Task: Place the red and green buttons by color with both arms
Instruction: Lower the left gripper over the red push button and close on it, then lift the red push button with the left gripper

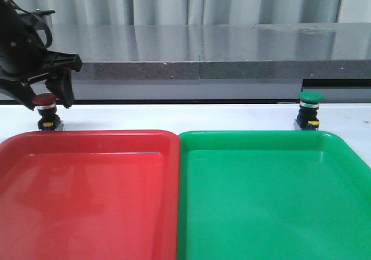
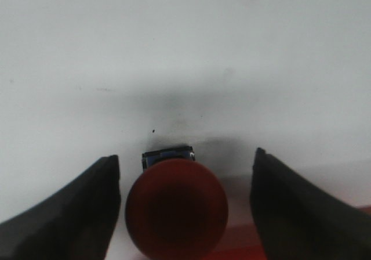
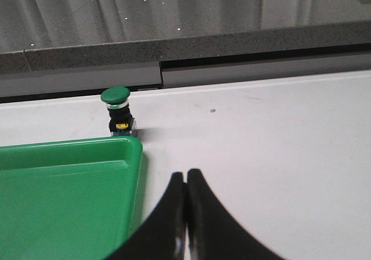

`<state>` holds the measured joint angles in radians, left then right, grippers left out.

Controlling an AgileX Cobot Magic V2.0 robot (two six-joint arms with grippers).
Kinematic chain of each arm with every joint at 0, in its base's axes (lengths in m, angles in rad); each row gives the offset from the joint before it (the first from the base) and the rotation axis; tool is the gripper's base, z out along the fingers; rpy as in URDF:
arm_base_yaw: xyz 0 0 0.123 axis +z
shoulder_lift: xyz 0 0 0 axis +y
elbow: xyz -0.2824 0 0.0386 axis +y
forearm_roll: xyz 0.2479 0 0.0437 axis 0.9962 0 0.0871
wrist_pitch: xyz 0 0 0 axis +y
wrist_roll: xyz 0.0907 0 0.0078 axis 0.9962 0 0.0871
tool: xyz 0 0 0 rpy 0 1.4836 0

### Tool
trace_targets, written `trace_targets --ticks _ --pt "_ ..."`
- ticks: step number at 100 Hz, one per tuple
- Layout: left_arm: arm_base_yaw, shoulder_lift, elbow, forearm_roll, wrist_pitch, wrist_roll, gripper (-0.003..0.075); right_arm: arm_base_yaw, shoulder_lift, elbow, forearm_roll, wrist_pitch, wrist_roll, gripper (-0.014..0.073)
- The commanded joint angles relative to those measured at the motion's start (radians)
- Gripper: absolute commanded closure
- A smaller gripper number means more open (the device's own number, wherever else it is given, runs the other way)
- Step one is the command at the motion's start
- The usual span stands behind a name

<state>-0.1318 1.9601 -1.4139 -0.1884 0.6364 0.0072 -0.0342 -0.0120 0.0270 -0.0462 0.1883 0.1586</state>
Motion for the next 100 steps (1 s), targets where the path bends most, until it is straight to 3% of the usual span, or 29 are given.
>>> trace_targets --ticks 1,25,65,100 --pt "-0.004 -0.049 -0.032 -0.006 -0.032 -0.007 0.0376 0.001 -0.004 -0.019 0.0 -0.076 -0.004 0.0657" --pt "-0.004 -0.049 -0.035 -0.006 -0.032 -0.007 0.0512 0.001 -0.004 -0.019 0.0 -0.076 -0.004 0.0657" --pt "-0.017 -0.186 -0.06 -0.002 -0.025 -0.085 0.0513 0.001 -0.004 -0.019 0.0 -0.076 -0.004 0.0657" --pt "-0.125 -0.411 0.188 0.012 -0.066 -0.133 0.0513 0.001 -0.004 -0.019 0.0 -0.076 -0.004 0.0657"
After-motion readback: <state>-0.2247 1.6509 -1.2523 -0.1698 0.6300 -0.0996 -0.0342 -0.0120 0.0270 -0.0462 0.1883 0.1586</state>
